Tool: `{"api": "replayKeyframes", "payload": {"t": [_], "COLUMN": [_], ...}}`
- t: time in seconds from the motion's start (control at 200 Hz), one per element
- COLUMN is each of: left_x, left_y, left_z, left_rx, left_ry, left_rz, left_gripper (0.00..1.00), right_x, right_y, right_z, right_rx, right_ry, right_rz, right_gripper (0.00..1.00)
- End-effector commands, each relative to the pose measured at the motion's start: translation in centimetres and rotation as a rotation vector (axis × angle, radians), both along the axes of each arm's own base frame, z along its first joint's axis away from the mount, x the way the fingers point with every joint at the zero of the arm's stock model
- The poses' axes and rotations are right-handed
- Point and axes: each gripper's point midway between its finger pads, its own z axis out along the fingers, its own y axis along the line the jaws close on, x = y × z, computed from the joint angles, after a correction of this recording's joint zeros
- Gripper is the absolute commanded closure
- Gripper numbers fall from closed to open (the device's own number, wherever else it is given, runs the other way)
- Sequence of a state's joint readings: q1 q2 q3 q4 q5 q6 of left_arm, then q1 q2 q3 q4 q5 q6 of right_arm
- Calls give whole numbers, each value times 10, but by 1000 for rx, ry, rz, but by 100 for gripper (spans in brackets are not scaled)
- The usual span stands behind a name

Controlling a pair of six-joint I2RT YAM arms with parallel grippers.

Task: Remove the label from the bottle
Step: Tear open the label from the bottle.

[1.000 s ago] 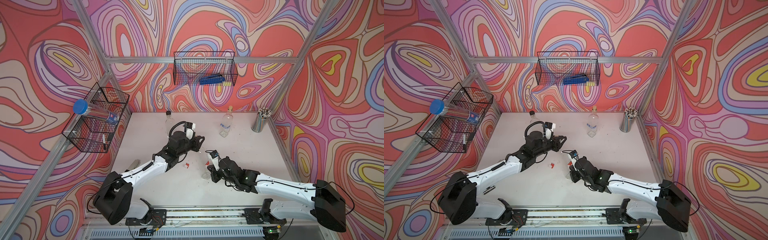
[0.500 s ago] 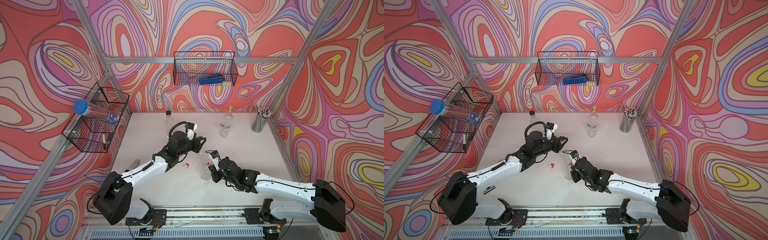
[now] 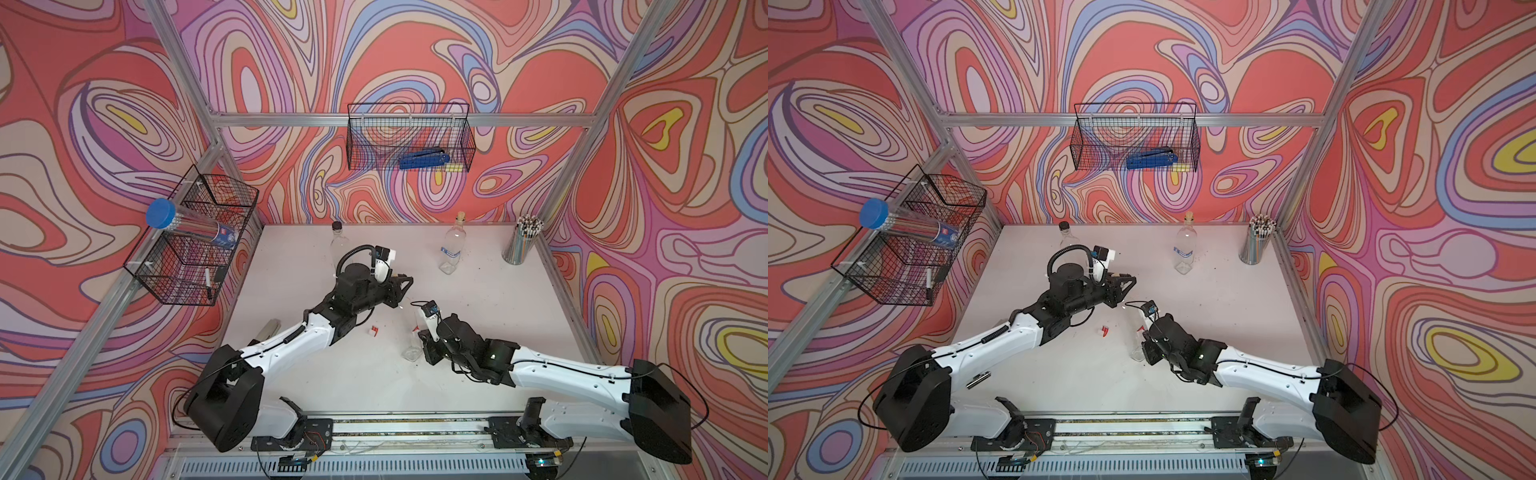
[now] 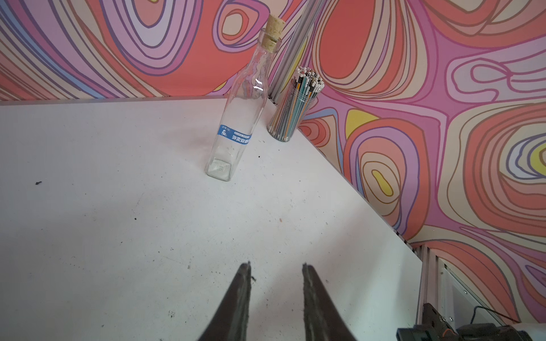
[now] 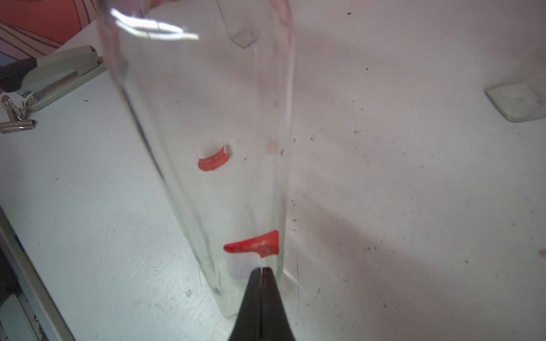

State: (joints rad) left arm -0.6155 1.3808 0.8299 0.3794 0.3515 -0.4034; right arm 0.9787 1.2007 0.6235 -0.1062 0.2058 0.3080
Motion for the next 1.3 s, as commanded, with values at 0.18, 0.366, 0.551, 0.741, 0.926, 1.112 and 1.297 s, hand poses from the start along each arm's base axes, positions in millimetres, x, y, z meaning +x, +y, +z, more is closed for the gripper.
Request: {"api": "replayKeyframes", "payload": {"t": [0.18, 0.366, 0.551, 0.741, 0.926, 1.112, 1.297], "left_x": [-9, -10, -12, -13, -13, -14, -15], "left_y": [2, 2, 2, 2, 1, 0, 0], "left_z": [-3, -2, -2, -2, -1, 0, 0], "left_rx": [21, 22, 22, 22, 19, 16, 19], "left_ry": [-26, -30, -35, -37, -40, -44, -43], "left_rz": [-28, -32, -41, -45, -52, -58, -62], "left_gripper": [100, 100, 100, 100, 100, 100, 100], "right_x": [4, 5, 7, 8, 9, 12, 12], "right_y": [-4, -6, -9, -11, -12, -14, -12], "right_z": [3, 3, 3, 5, 5, 8, 9], "right_rx": [-26, -33, -44, -50, -60, -72, -71], "right_ry": [-17, -22, -27, -36, -43, -55, -60], "right_rz": [-27, -41, -54, -65, -66, -73, -65], "right_gripper": [100, 100, 100, 100, 100, 100, 100]}}
